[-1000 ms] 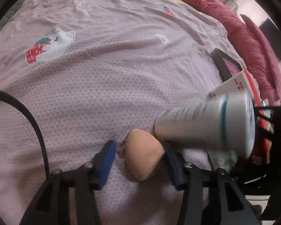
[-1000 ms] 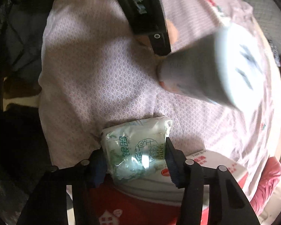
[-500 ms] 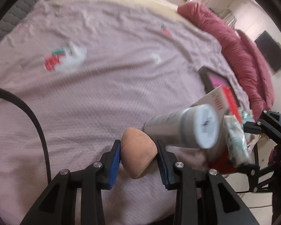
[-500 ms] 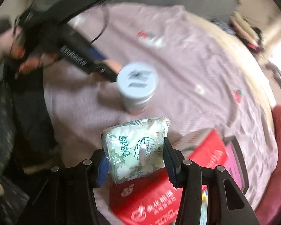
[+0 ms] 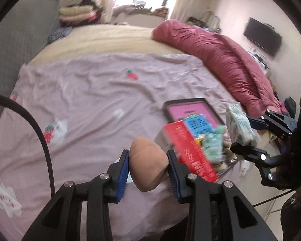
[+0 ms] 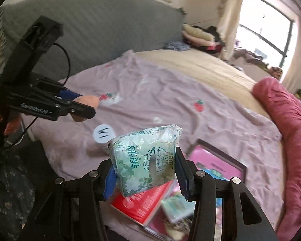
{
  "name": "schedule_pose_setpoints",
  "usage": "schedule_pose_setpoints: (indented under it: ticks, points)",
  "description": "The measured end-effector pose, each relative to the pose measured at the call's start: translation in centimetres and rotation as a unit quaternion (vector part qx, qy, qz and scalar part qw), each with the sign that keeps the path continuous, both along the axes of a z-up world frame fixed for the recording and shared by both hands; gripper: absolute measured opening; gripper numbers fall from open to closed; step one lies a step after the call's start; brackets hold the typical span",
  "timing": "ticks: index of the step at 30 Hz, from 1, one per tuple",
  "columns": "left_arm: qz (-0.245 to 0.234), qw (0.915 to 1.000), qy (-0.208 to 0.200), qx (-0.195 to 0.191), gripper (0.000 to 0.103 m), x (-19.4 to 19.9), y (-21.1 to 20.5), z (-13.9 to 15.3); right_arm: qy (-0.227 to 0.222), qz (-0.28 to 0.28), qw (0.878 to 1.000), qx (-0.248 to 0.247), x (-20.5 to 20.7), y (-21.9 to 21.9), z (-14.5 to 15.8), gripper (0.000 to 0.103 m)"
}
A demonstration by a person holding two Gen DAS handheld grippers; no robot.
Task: Organize soft objects
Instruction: 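Carry the sponge with the left tool while the right tool carries the tissue pack to the tray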
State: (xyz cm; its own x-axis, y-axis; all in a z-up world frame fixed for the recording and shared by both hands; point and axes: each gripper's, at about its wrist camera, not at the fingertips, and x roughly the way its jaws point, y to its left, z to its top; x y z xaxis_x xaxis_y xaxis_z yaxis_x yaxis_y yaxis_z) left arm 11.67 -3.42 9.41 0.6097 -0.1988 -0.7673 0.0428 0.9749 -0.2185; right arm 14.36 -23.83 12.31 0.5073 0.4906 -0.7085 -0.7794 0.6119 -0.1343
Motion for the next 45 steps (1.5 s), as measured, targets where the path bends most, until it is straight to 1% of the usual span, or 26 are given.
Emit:
schedule_pose_setpoints:
  ticks: [5, 9, 16, 19, 22, 25, 30, 35, 39, 42, 45]
  points:
    - [-0.031, 0.9992, -0.021, 0.016, 0.037, 0.9, -4.8, 2.4, -0.02, -0.047, 0.999, 0.015, -0.1, -4.7, 2.1, 0.052]
    - [-0.057, 0.9978, -0.023, 0.025, 0.037, 1.4, -8.7, 3.2, -0.03, -0.076, 0.996, 0.02, -0.2, -8.2, 3.0, 0.052]
    - [-0.091, 0.9947, -0.02, 0.043, 0.037, 2.6, -13.8, 3.2, -0.035, -0.111, 0.993, 0.024, -0.3, -12.9, 3.4, 0.052]
    - [-0.096, 0.9945, -0.011, 0.041, 0.037, 3.4, -14.7, 2.8, -0.034, -0.125, 0.991, 0.027, 0.1, -14.7, 3.2, 0.052]
    - [-0.1, 0.9939, 0.001, 0.046, 0.037, 4.3, -15.9, 1.9, -0.031, -0.133, 0.99, 0.029, 0.3, -16.0, 2.7, 0.052]
    - [-0.106, 0.9934, 0.016, 0.04, 0.037, 5.1, -17.0, 0.9, -0.025, -0.141, 0.989, 0.021, 0.6, -17.3, 1.8, 0.052]
    - [-0.131, 0.9899, 0.041, 0.037, 0.037, 5.9, -19.7, -1.5, -0.006, -0.158, 0.987, 0.016, 1.0, -19.1, 0.0, 0.052]
    - [-0.154, 0.9846, 0.077, 0.03, 0.037, 6.2, -22.5, -4.8, 0.02, -0.166, 0.986, -0.005, 1.4, -20.4, -2.9, 0.052]
    - [-0.164, 0.9807, 0.1, 0.037, 0.037, 6.8, -24.3, -7.5, 0.04, -0.166, 0.985, -0.021, 2.0, -20.9, -5.6, 0.052]
    - [-0.168, 0.9786, 0.109, 0.046, 0.037, 7.3, -25.3, -9.1, 0.053, -0.161, 0.985, -0.039, 2.4, -20.6, -7.6, 0.052]
    - [-0.166, 0.9775, 0.119, 0.053, 0.037, 8.1, -25.6, -10.4, 0.064, -0.156, 0.985, -0.042, 3.0, -20.5, -9.1, 0.052]
